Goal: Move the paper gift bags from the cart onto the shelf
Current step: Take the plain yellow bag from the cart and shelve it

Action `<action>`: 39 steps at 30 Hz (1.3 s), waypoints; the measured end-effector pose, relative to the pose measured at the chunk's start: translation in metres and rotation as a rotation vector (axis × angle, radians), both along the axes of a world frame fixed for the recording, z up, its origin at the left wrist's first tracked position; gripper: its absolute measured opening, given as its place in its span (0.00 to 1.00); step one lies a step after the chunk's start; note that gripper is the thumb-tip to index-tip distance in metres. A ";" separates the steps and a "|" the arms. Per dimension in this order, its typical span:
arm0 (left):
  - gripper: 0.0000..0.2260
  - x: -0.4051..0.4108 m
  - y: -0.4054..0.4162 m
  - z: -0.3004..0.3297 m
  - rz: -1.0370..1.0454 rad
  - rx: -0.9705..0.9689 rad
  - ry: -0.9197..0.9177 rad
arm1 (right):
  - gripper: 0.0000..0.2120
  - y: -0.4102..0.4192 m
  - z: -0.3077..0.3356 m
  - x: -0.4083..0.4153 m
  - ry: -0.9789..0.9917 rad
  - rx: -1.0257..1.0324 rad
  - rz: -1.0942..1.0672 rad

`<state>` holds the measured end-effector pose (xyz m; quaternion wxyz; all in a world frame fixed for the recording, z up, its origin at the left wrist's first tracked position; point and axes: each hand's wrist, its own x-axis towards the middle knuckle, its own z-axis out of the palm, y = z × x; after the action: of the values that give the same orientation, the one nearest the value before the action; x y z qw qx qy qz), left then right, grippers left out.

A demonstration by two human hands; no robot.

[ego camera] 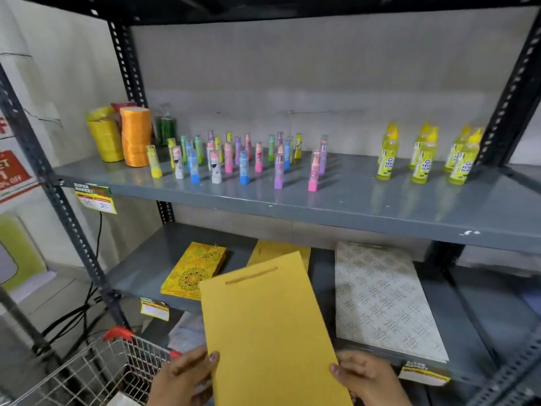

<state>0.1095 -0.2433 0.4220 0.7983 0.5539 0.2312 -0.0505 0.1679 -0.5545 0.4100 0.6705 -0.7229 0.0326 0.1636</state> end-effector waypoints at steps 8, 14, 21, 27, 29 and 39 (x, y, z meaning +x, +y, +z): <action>0.08 0.082 0.002 -0.025 -0.061 0.120 0.147 | 0.05 0.019 -0.046 0.063 0.154 -0.082 -0.110; 0.06 0.172 0.020 -0.019 -0.145 0.334 0.126 | 0.03 0.054 -0.048 0.135 0.110 -0.094 -0.283; 0.05 0.294 0.046 -0.043 -0.126 0.625 0.122 | 0.13 0.089 -0.051 0.216 0.040 -0.183 -0.368; 0.11 0.326 0.049 -0.069 -0.113 0.745 0.102 | 0.17 0.101 -0.065 0.236 0.004 -0.319 -0.338; 0.08 0.328 0.046 -0.077 -0.146 0.784 0.103 | 0.19 0.103 -0.071 0.238 0.007 -0.360 -0.335; 0.10 0.334 0.035 -0.082 -0.182 0.862 0.110 | 0.20 0.106 -0.092 0.235 -0.013 -0.523 -0.347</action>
<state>0.4431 -0.2087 0.3405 0.4732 0.8507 0.2237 -0.0489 0.4032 -0.4489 0.3179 0.4798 -0.8556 0.1920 0.0281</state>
